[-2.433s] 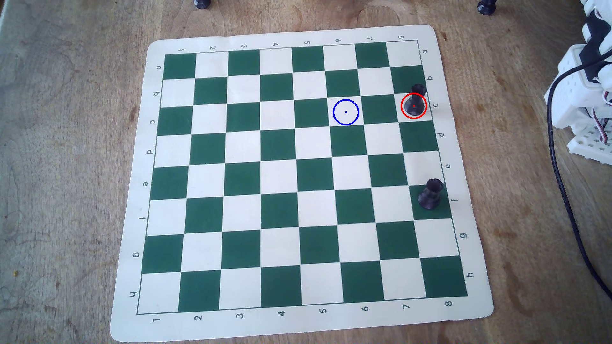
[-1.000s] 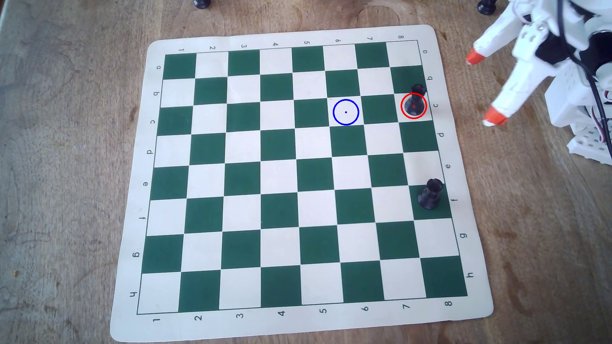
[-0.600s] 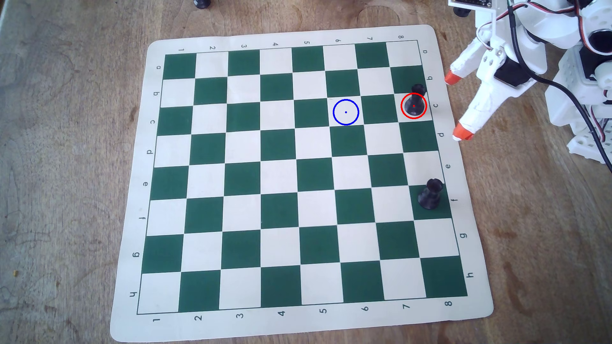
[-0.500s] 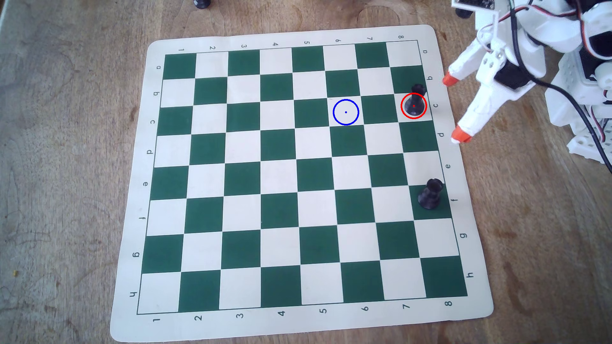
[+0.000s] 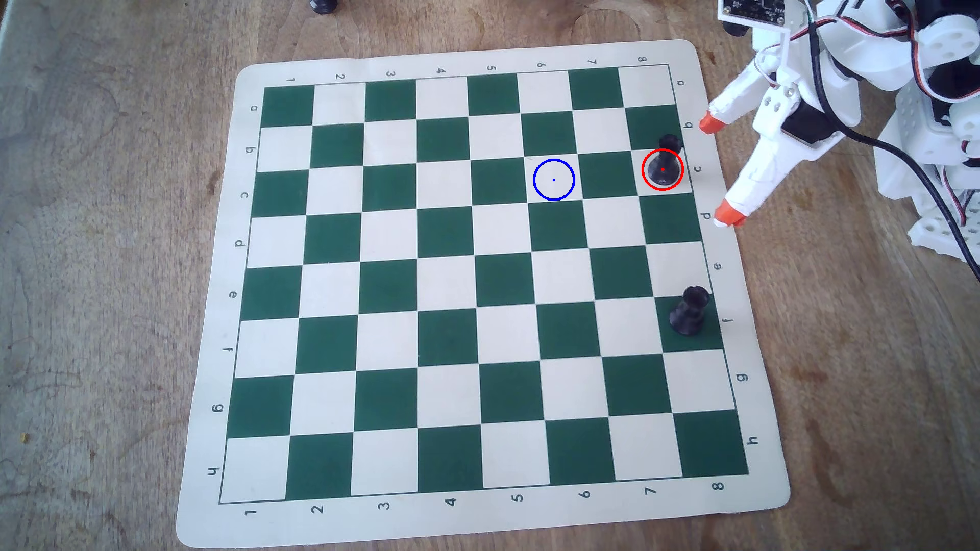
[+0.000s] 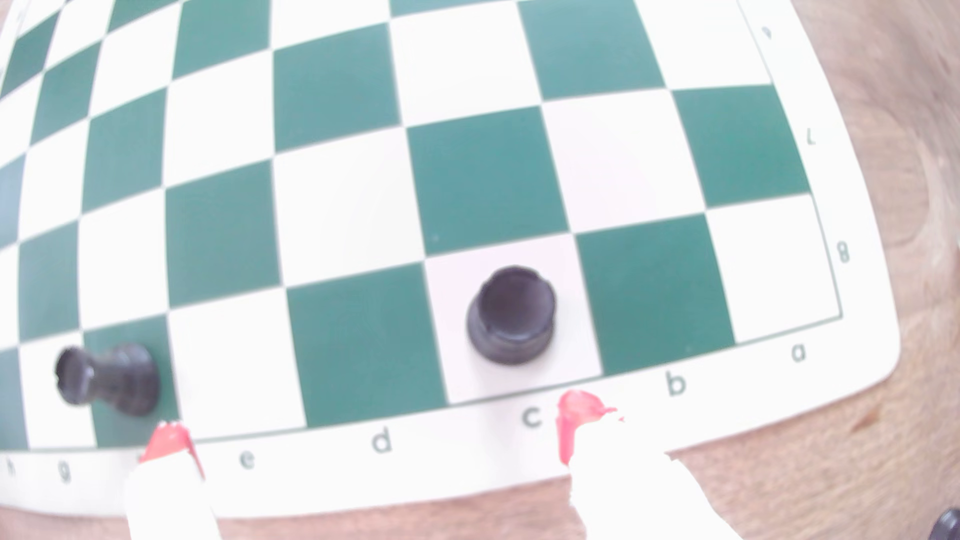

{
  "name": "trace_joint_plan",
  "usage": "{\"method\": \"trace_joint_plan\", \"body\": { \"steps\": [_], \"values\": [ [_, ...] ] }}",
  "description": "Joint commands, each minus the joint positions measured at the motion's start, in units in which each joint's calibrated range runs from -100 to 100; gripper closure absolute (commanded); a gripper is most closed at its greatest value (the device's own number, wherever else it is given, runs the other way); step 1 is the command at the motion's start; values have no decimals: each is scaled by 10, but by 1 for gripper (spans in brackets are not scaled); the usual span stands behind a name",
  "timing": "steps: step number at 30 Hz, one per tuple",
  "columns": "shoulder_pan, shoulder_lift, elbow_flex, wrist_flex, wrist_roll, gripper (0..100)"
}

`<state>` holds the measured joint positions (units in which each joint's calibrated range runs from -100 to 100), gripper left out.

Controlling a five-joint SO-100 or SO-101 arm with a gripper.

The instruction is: Move the chess piece from red to blue

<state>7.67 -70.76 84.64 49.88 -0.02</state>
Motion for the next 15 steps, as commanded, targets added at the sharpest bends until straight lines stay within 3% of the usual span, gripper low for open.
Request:
{"method": "trace_joint_plan", "body": {
  "steps": [1,15],
  "values": [
    [13,30,-18,-53,5,61],
    [23,163,9,-206,14,61]
  ]
}}
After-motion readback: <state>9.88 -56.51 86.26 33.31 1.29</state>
